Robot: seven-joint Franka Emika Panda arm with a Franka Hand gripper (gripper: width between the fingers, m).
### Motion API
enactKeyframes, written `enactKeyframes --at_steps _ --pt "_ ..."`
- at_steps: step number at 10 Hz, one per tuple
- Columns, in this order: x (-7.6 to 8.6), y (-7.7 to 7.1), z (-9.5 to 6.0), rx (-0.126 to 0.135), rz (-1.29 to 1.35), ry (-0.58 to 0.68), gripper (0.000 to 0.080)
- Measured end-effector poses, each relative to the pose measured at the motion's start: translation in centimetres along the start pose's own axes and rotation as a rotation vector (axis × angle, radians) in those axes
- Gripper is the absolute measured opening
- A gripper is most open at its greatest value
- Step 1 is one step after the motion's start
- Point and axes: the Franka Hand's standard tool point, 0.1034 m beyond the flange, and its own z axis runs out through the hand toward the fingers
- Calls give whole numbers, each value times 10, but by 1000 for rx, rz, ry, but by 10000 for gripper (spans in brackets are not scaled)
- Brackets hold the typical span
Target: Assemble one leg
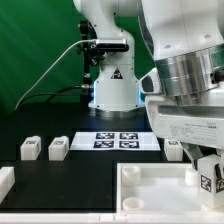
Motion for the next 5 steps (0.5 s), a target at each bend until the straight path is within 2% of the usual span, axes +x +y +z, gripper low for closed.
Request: enactKeyframes --at_steps 1,2,3,4,5 --pt "0 0 1 17 169 -6 311" --pt "1 3 0 53 330 -3 311" --pt "0 3 1 44 197 -3 311" --pt "-1 3 1 46 192 -6 533" --pt "-1 3 2 43 144 -3 533"
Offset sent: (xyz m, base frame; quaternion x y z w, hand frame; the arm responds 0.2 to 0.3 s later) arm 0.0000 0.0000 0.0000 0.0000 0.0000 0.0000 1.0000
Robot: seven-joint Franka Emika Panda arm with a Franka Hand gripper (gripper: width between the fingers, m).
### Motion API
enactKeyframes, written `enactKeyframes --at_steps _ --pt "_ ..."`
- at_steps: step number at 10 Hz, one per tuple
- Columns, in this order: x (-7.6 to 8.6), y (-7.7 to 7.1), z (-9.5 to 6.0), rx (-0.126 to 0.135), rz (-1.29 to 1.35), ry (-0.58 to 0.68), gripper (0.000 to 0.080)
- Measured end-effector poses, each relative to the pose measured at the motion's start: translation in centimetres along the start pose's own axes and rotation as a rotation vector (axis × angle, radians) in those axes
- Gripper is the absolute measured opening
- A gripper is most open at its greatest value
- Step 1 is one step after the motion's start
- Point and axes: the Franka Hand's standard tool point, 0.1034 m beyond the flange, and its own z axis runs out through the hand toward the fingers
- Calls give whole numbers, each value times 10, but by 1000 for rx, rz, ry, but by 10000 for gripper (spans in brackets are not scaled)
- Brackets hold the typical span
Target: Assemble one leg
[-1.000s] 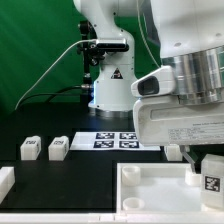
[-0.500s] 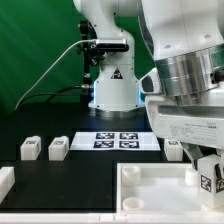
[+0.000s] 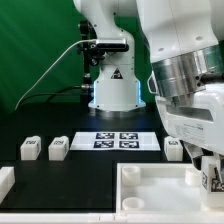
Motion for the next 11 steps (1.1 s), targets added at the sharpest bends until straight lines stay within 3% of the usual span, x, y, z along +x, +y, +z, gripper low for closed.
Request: enactKeyframes --at_steps 1,3,4,6,7,9,10,11 --pt "-1 1 1 -10 -186 1 625" --pt "-14 1 0 -136 -650 -27 642" --pt "-9 -4 0 -101 -648 -11 642" --pt "-6 -1 1 -118 -923 -26 649" --pt "0 0 3 -176 -1169 -48 649" --pt "1 -2 2 -176 -1233 -45 649" --pt "1 -2 2 -176 -1228 -44 536" --pt "1 -2 2 -175 -1159 -39 536"
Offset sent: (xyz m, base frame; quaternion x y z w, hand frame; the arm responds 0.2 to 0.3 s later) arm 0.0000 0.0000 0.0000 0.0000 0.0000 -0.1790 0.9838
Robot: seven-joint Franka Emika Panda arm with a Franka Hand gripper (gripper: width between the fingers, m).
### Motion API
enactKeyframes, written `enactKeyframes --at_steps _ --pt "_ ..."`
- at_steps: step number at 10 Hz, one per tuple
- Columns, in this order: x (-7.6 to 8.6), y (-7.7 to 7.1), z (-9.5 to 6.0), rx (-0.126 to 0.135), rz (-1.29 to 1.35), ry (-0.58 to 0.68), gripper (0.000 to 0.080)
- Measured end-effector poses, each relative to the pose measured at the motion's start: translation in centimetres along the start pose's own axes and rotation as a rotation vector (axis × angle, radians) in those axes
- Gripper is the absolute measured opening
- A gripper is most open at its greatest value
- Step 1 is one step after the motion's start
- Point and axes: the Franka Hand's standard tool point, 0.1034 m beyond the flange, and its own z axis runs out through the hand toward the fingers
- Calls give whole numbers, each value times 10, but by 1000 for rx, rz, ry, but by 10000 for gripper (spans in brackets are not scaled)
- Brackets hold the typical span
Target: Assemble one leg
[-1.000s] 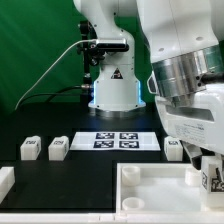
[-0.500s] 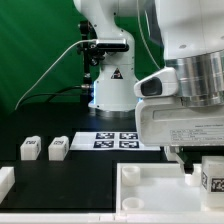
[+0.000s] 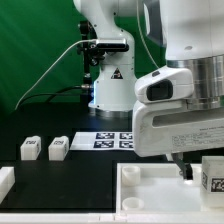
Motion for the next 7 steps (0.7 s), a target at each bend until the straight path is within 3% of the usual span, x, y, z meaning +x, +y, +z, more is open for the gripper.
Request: enactKeyframes --at_steps 1,2,5,6,7 --pt "0 -1 0 3 105 -1 353" --pt "0 -1 0 4 163 -1 294" --pt "1 0 0 18 707 7 294" --pt "-1 1 2 41 931 13 294" --pt "-1 3 2 81 1120 0 294"
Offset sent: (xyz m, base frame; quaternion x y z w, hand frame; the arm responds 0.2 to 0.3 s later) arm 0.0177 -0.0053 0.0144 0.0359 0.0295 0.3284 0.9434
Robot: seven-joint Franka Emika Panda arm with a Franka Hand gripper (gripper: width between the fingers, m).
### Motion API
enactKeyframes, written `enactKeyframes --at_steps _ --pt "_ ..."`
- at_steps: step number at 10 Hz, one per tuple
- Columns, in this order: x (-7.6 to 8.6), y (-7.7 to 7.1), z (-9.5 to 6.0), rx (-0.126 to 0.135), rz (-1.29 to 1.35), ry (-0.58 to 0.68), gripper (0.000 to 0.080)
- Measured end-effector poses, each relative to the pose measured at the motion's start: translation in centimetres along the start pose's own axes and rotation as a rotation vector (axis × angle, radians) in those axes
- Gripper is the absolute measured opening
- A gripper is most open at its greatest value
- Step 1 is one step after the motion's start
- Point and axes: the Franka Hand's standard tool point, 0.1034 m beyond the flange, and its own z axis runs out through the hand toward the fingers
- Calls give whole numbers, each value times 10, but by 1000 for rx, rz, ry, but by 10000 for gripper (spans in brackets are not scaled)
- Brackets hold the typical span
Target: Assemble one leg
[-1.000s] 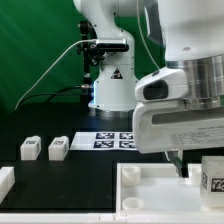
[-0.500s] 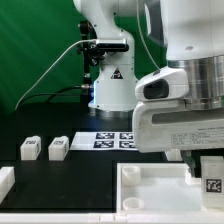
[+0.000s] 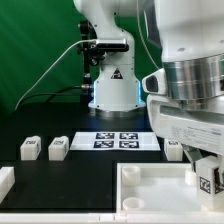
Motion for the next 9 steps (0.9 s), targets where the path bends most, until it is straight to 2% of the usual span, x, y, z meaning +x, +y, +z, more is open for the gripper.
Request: enactKeyframes --at_steps 1,4,5,6,7,8,9 --pt "1 1 0 14 141 -30 294" --pt "0 1 0 13 105 -33 294" --pt "-1 1 1 11 91 -32 374" --pt "-2 1 1 3 -151 -20 374" --pt "0 1 -1 -4 -409 -16 562" --pt "0 1 -2 -18 -602 -15 623" --pt "0 1 -1 -15 -613 -15 641"
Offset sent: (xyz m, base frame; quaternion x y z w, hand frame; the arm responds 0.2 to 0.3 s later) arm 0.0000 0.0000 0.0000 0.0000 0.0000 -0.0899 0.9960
